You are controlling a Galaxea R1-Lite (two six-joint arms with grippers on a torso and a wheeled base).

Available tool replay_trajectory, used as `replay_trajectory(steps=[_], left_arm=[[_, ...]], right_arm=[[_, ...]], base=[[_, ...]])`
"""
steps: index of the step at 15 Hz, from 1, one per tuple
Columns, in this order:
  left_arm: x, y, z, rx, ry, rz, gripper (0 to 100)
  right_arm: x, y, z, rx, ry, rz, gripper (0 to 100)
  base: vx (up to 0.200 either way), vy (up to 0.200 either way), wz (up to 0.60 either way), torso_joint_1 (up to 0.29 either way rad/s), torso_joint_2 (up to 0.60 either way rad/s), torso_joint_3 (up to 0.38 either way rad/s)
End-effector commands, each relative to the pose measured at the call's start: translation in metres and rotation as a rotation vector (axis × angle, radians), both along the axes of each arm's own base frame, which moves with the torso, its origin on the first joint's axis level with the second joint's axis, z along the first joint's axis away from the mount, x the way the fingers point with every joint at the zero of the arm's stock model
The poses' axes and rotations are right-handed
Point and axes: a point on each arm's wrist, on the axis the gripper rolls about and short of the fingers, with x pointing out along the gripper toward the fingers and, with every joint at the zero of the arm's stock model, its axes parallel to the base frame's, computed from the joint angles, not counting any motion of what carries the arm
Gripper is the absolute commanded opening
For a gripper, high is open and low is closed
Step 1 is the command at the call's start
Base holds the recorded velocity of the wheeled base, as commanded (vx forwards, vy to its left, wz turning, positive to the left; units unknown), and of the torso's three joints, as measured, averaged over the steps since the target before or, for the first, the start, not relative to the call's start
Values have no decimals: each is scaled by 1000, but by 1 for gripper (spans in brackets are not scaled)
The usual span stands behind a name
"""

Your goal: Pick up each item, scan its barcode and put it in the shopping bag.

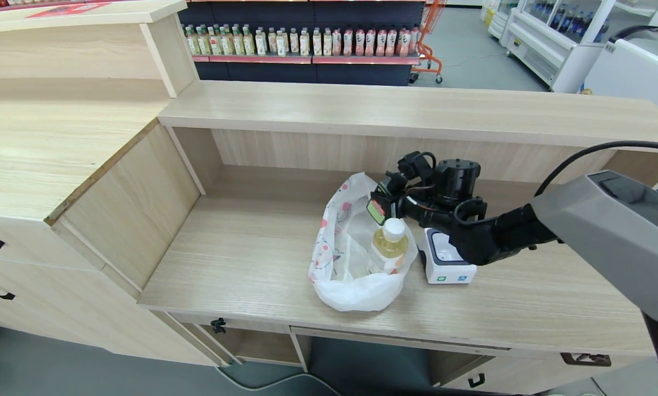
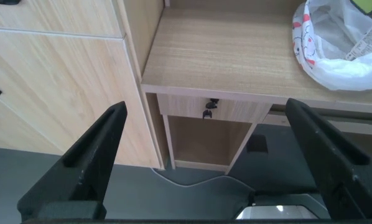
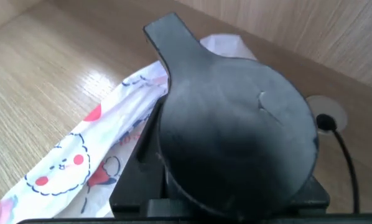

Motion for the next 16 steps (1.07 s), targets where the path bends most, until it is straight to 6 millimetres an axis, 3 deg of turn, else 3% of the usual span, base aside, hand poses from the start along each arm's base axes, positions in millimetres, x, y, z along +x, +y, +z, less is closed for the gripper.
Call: replay_trajectory(steps=[1,4,9,16], left_arm=[[0,0,0,0,-1,0,100],[0,0,0,0,1,2,100],[0,0,0,0,1,0,100],[0,0,0,0,-1,2,100]], right_arm=[[5,2,-18,-9,28,14,0],[16,0,-38,0,0,22,0],[33,-6,-47,2,7,26,0],[40,-14,-63,-2,32,58,0]], base=[[0,0,0,0,0,0],[0,0,0,0,0,0],[0,0,0,0,0,0],[0,0,0,0,0,0]])
